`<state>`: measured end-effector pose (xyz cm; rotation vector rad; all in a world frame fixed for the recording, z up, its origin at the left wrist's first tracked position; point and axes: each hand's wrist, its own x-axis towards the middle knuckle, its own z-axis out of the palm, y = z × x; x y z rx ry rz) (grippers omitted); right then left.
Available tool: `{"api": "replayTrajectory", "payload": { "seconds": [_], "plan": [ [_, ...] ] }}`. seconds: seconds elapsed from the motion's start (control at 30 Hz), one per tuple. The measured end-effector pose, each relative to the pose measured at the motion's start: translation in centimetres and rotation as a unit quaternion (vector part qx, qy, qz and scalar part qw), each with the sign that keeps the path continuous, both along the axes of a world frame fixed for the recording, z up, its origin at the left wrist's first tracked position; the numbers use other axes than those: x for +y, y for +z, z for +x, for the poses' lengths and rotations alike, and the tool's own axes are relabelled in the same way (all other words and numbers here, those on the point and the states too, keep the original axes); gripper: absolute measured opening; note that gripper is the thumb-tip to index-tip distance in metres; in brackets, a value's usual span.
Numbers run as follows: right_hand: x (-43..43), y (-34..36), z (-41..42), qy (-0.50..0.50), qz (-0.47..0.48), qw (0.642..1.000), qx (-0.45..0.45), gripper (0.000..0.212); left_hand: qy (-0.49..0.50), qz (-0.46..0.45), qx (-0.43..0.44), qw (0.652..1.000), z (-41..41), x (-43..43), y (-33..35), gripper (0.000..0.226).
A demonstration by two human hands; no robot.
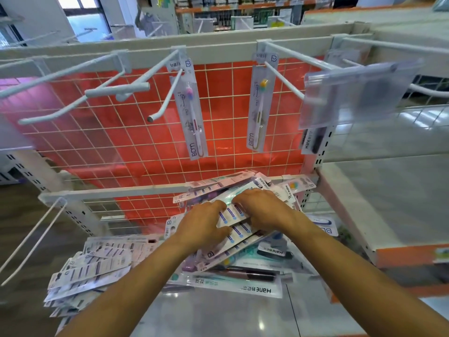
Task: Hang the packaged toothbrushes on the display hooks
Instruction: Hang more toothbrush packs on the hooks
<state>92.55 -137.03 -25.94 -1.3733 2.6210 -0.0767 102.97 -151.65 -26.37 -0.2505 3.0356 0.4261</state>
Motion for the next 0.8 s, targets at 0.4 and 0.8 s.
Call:
{"api": "replayTrajectory", "payload": {
  "seconds": [0.4,0.8],
  "plan": [
    [0.3,-0.6,-0.1,-0.010,-0.025,0.999,-0.022,0.045,0.023,0.040,0.066,0.997,-0.9,-1.5,0.4,0.046],
    [0.5,-0.2,-0.1,0.000,0.001,0.999,-0.041,0.063,0.079,-0.053,-0.019,0.995,-9.8,-6.7,-0.7,0.038]
  ]
}}
